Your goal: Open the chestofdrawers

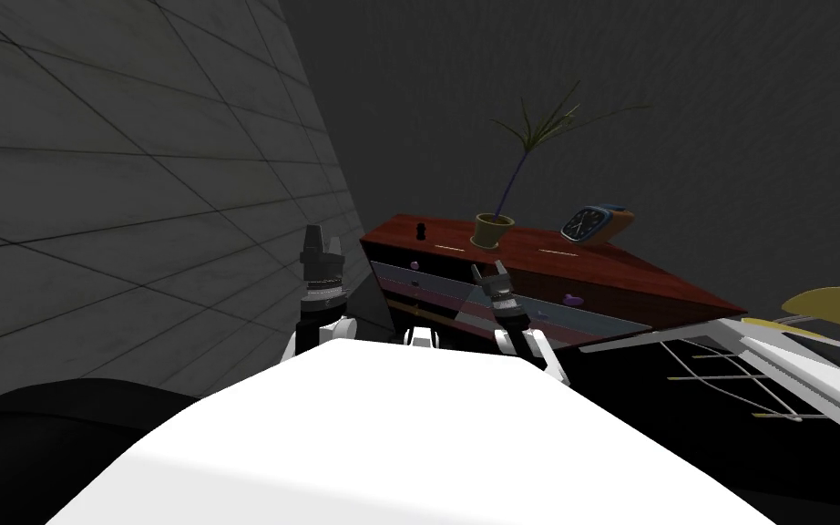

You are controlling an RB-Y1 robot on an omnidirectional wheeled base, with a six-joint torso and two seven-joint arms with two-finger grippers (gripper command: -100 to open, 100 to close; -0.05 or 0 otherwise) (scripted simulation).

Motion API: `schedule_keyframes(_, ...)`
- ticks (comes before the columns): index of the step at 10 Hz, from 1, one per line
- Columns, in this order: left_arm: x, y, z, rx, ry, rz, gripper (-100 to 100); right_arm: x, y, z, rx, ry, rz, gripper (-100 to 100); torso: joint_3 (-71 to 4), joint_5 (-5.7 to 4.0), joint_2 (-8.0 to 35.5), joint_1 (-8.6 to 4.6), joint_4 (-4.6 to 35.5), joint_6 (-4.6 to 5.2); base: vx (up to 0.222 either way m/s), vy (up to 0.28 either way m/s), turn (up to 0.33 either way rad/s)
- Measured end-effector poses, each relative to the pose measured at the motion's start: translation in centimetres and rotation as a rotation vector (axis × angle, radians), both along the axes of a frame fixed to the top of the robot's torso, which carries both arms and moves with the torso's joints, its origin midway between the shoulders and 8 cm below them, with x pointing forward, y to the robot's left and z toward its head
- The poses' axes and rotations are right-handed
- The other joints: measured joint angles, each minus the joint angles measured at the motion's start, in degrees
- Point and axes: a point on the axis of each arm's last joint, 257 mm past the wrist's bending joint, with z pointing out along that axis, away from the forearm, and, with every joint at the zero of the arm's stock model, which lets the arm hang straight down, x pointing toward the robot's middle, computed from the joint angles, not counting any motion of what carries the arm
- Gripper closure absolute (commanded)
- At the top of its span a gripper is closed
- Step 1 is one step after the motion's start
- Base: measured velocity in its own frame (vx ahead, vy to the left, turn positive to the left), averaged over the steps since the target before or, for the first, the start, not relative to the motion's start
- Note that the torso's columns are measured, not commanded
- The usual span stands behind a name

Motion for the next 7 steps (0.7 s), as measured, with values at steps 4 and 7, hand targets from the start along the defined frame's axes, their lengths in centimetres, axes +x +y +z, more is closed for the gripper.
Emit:
schedule_keyframes(4, 0.0, 0.0, 0.0, 0.000, 0.000, 0.000, 0, 0.7, 0.0, -2.1, -0.143, 0.008, -0.048, -100, 0.04, -0.01, 0.05, -0.01, 0.02, 0.00, 0.034, 0.110, -0.093)
schedule_keyframes(7, 0.0, 0.0, 0.0, 0.000, 0.000, 0.000, 0, 1.3, -0.1, -4.0, -0.250, 0.019, -0.081, -100, 0.01, -0.01, 0.01, -0.01, 0.00, 0.02, 0.039, 0.116, -0.076)
